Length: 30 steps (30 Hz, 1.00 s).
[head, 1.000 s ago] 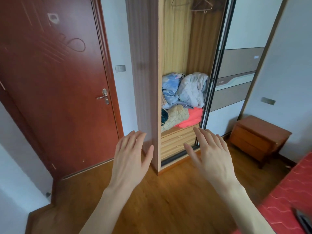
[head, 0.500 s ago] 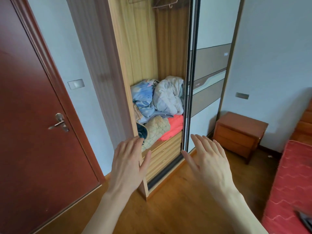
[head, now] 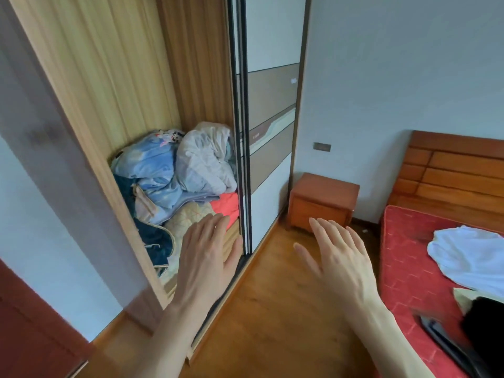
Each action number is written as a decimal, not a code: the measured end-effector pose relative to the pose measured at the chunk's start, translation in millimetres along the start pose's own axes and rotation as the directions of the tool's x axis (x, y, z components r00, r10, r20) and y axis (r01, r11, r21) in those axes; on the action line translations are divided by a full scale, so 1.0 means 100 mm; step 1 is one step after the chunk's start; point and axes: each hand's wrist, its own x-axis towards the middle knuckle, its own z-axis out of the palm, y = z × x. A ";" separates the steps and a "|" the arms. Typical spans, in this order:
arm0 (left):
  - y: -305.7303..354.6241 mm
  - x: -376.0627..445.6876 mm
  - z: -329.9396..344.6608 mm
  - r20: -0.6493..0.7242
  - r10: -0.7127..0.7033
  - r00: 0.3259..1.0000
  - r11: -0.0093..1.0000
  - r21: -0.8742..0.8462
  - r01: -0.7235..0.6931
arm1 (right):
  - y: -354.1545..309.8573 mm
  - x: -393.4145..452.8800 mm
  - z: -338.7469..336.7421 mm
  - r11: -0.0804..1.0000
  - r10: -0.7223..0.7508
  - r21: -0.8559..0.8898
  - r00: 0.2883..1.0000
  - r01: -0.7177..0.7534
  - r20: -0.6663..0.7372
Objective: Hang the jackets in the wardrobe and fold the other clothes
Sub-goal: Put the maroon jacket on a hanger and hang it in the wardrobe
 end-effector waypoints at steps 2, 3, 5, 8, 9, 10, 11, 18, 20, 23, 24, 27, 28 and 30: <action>-0.09 0.29 0.28 0.024 0.025 0.999 0.999 -0.041 -0.024 | 0.09 0.22 0.16 0.999 0.041 -0.019 0.999 -0.041 -0.005; -0.13 0.44 0.43 0.029 0.036 0.999 0.998 -0.062 -0.034 | 0.13 0.34 0.23 0.998 0.060 -0.031 0.998 -0.061 -0.009; -0.20 0.77 0.70 0.039 0.071 0.997 0.991 -0.115 -0.066 | 0.21 0.60 0.35 0.994 0.100 -0.050 0.995 -0.101 -0.023; -0.27 1.27 1.08 0.061 0.149 0.987 0.973 -0.186 -0.136 | 0.37 0.94 0.51 0.980 0.175 -0.088 0.983 -0.180 -0.063; -0.27 1.44 1.21 0.065 0.173 0.983 0.966 -0.206 -0.156 | 0.43 1.04 0.55 0.971 0.208 -0.102 0.975 -0.215 -0.074; -0.27 1.59 1.33 0.071 0.196 0.978 0.958 -0.229 -0.175 | 0.48 1.13 0.58 0.961 0.244 -0.111 0.966 -0.252 -0.085; -0.26 1.74 1.46 0.074 0.218 0.973 0.947 -0.255 -0.193 | 0.52 1.22 0.62 0.950 0.279 -0.118 0.955 -0.289 -0.098; 0.38 2.46 2.24 0.120 0.403 0.907 0.832 -0.460 -0.309 | 1.04 1.42 0.73 0.827 0.501 -0.210 0.853 -0.522 -0.145; 0.62 2.59 2.40 0.110 0.456 0.883 0.793 -0.502 -0.346 | 1.23 1.36 0.68 0.778 0.553 -0.243 0.815 -0.579 -0.172; 0.99 2.75 2.62 0.074 0.538 0.840 0.724 -0.550 -0.416 | 1.54 1.24 0.60 0.687 0.636 -0.255 0.733 -0.680 -0.239; 1.12 2.80 2.70 0.065 0.561 0.825 0.704 -0.563 -0.434 | 1.63 1.20 0.58 0.659 0.659 -0.249 0.705 -0.709 -0.262; 1.49 2.87 2.96 0.050 0.624 0.780 0.642 -0.602 -0.475 | 1.87 1.09 0.52 0.584 0.711 -0.248 0.634 -0.773 -0.303; 1.63 2.89 3.06 0.045 0.643 0.764 0.618 -0.619 -0.484 | 1.96 1.06 0.51 0.560 0.725 -0.249 0.613 -0.790 -0.314; 1.94 2.92 3.24 0.037 0.678 0.734 0.576 -0.647 -0.500 | 2.18 0.99 0.51 0.515 0.750 -0.253 0.574 -0.819 -0.330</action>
